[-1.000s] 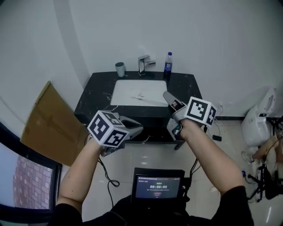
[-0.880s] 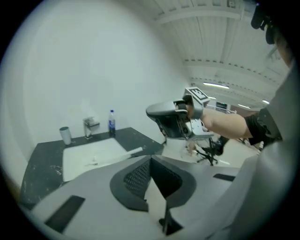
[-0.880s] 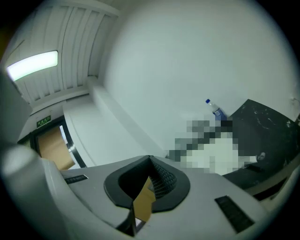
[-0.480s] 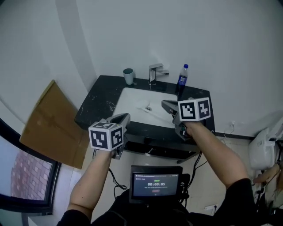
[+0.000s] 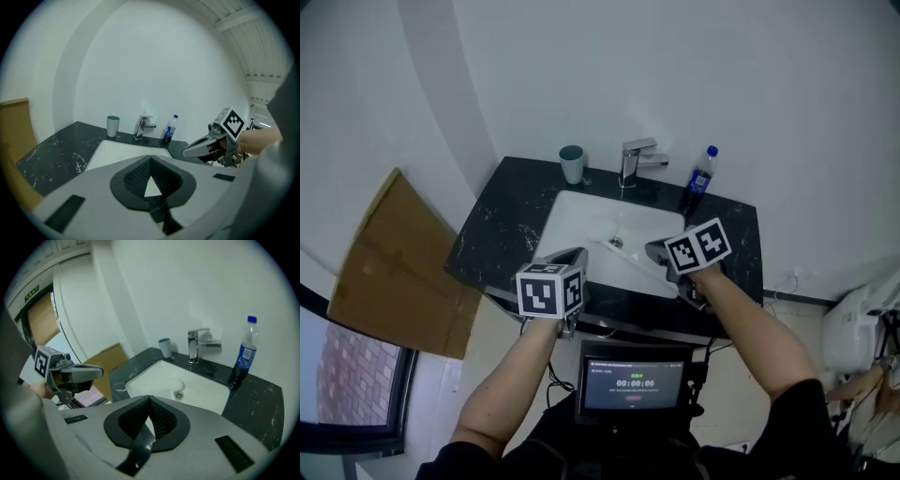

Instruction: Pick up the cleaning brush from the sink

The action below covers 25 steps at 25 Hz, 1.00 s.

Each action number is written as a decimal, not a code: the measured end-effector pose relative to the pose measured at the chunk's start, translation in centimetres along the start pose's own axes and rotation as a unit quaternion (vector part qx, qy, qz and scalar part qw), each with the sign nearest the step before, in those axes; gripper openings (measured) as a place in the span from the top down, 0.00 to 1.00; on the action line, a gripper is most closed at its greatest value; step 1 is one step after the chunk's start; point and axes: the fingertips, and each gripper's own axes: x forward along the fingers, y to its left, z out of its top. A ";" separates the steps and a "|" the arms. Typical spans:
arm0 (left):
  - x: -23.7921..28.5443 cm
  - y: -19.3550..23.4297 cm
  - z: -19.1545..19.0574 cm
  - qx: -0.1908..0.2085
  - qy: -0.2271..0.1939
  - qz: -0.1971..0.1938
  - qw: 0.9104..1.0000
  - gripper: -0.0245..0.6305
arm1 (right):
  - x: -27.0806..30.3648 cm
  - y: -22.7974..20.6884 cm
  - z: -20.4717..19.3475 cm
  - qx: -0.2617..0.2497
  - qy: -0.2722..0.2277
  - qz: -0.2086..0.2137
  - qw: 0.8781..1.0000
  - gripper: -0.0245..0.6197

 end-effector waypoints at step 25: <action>13.4 1.5 -8.9 -0.127 0.117 0.076 0.982 0.92 | 13.2 -12.9 -13.5 -0.065 0.350 -0.025 0.934 0.73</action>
